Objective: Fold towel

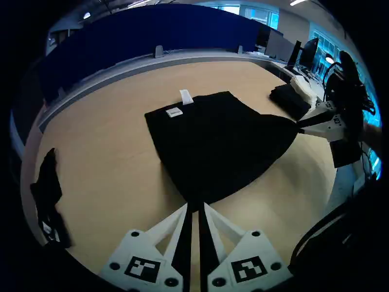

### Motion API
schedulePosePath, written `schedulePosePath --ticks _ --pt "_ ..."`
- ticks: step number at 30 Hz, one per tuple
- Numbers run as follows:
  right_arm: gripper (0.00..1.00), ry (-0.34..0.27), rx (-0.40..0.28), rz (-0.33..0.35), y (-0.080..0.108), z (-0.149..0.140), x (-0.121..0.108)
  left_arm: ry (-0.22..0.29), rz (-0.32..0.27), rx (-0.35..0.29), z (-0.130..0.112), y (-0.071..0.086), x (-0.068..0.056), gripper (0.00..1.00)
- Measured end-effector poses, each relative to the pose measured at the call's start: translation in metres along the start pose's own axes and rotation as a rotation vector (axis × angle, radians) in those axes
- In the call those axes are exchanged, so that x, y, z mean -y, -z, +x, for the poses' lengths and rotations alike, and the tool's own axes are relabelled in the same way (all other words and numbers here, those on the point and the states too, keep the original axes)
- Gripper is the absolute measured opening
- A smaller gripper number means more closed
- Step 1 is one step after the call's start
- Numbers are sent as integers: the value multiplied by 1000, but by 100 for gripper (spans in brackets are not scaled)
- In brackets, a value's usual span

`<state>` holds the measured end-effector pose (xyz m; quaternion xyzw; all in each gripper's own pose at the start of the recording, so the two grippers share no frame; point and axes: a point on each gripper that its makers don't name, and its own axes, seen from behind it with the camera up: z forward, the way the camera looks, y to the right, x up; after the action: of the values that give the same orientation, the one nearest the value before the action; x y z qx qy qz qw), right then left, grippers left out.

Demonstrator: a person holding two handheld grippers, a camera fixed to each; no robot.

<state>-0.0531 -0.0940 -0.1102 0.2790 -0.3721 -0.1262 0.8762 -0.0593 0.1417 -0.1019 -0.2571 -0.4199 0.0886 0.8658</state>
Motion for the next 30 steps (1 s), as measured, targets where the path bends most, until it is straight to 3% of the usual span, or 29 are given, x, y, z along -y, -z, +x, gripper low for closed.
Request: schedulePosePath --ticks 20,30 --pt "18 38 8 4 60 21 19 50 -15 -36 19 58 -12 8" --pt "18 21 21 5 59 21 18 72 -20 -28 14 58 -13 8"
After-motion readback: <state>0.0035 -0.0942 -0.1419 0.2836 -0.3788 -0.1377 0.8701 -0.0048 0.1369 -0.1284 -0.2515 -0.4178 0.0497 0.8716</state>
